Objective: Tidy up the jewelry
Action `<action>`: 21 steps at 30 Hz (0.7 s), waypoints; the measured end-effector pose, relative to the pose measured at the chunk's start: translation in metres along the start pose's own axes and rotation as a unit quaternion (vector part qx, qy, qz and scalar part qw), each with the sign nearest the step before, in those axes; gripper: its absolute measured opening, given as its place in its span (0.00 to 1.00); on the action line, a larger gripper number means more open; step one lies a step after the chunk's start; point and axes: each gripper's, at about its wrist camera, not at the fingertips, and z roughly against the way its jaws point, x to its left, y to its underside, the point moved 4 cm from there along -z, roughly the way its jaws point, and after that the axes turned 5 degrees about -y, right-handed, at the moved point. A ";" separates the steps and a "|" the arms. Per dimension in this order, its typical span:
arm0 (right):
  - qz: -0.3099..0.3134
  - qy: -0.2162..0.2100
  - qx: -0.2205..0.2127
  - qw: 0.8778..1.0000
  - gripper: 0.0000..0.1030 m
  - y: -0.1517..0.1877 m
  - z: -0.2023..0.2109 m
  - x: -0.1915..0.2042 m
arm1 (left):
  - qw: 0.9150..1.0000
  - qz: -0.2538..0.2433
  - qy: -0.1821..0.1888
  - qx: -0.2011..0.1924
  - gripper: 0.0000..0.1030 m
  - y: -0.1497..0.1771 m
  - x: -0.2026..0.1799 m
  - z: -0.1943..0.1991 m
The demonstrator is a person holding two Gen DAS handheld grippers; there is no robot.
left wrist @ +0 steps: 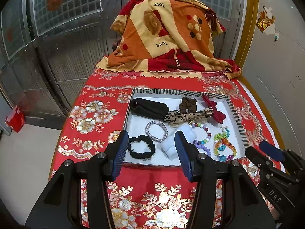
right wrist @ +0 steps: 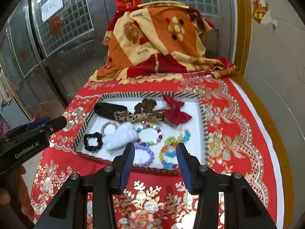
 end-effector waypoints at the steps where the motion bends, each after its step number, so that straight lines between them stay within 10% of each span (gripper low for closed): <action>1: -0.002 0.000 0.001 1.000 0.42 0.001 0.000 0.000 | 1.000 0.001 -0.002 0.000 0.48 0.000 0.001 0.001; 21: -0.008 -0.007 0.011 1.000 0.43 0.003 -0.003 0.004 | 1.000 0.004 -0.018 0.006 0.48 0.000 0.002 0.000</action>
